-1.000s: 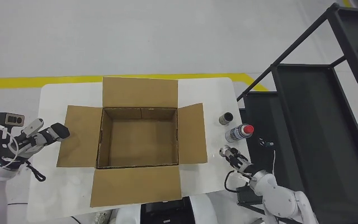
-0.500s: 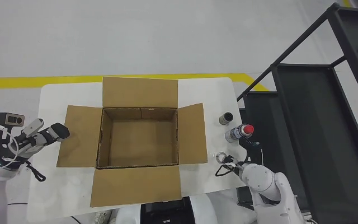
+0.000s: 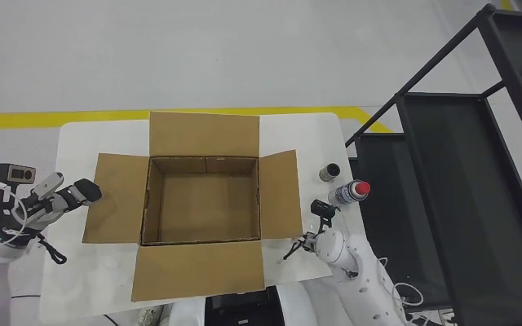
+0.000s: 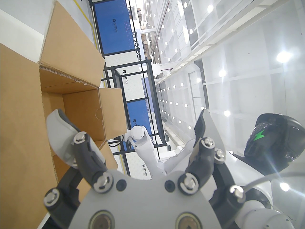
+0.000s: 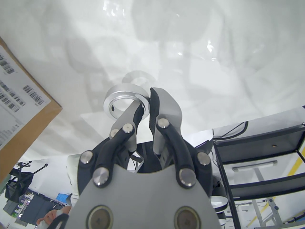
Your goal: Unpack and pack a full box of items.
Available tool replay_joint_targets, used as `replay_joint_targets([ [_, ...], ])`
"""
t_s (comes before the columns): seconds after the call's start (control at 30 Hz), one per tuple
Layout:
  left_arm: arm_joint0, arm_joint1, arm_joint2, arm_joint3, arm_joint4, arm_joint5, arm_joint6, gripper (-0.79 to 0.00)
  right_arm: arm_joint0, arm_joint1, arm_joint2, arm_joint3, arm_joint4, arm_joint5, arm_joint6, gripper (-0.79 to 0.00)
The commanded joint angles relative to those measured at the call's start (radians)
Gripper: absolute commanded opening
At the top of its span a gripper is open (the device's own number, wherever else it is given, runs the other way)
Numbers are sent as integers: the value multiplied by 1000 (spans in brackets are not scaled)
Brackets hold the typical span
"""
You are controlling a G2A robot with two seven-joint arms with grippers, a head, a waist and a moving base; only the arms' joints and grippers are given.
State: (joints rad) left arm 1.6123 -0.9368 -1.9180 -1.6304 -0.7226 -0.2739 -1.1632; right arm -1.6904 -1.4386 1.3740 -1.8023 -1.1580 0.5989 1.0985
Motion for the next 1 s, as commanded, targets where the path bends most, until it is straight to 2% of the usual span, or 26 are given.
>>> replay_joint_targets([
  [0.0,0,0,0,0,0,0,0,0,13,-2,-24,22,-21,26,0,-785],
  [0.2,0,0,0,0,0,0,0,0,11,-5,-67,41,-58,73,-14,-785],
  [0.47,0,0,0,0,0,0,0,0,11,-7,-88,73,-52,87,-41,-770],
  [0.5,0,0,0,0,0,0,0,0,10,-7,-90,75,-54,88,-45,-566],
  [0.53,0,0,0,0,0,0,0,0,10,-7,-93,77,-56,90,-47,-416],
  [0.57,0,0,0,0,0,0,0,0,10,-7,-95,80,-56,90,-47,-391],
  [0.6,0,0,0,0,0,0,0,0,12,-7,-97,83,-58,93,-49,-129],
  [0.63,0,0,0,0,0,0,0,0,14,-7,-99,86,-60,96,-50,0],
  [0.8,0,0,0,0,0,0,0,0,4,-7,-98,60,-51,101,-73,0],
  [0.97,0,0,0,0,0,0,0,0,-69,-2,-62,-54,-29,105,-135,0],
])
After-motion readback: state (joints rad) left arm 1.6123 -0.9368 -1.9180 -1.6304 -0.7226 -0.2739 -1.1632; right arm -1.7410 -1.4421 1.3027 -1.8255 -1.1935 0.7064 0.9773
